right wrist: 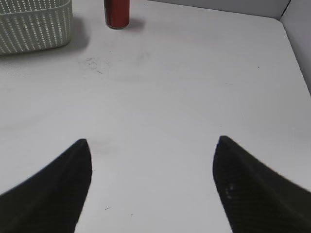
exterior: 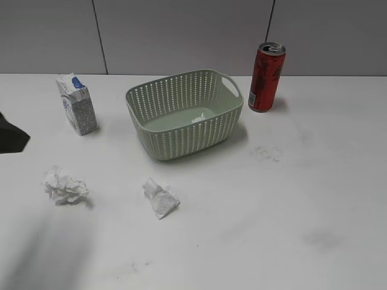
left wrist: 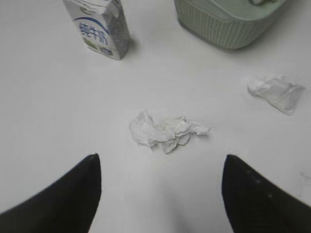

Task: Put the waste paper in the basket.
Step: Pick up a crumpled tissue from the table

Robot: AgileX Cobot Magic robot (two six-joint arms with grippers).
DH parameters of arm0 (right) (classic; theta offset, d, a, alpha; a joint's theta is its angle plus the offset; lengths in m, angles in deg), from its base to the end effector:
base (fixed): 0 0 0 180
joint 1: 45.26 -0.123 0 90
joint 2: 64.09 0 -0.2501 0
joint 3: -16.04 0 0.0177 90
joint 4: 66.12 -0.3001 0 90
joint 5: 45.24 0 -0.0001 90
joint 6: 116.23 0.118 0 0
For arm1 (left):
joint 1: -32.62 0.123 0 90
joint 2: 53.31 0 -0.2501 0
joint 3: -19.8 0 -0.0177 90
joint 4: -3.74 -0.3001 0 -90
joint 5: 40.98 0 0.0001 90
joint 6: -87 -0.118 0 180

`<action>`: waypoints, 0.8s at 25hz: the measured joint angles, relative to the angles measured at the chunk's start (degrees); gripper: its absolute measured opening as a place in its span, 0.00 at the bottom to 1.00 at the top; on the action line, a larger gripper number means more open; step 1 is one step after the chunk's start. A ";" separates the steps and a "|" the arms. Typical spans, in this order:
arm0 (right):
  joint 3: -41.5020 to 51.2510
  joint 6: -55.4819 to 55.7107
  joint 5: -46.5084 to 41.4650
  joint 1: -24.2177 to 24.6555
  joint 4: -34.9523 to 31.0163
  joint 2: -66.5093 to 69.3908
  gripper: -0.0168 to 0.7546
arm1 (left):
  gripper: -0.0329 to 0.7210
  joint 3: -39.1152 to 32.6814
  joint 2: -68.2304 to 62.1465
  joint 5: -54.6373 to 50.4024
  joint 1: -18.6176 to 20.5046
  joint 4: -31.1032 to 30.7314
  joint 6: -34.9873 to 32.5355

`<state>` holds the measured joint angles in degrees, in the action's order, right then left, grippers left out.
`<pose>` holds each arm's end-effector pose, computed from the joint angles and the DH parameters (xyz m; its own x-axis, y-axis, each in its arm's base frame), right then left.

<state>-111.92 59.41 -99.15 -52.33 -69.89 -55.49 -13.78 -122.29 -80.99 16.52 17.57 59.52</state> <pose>0.1111 0.0201 0.2740 -0.4047 -0.0877 -0.9102 -0.1861 0.9825 -0.0119 0.2632 -0.0949 0.2169 -0.6166 0.4753 -0.6277 0.5679 0.8206 0.0635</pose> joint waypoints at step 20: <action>0.00 0.00 0.00 0.00 0.00 0.00 0.78 | 0.83 15.81 -46.09 -2.41 -3.81 -2.56 -1.65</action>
<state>-111.92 59.41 -99.15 -52.33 -69.89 -55.49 2.03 -168.38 -83.40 12.71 15.01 57.87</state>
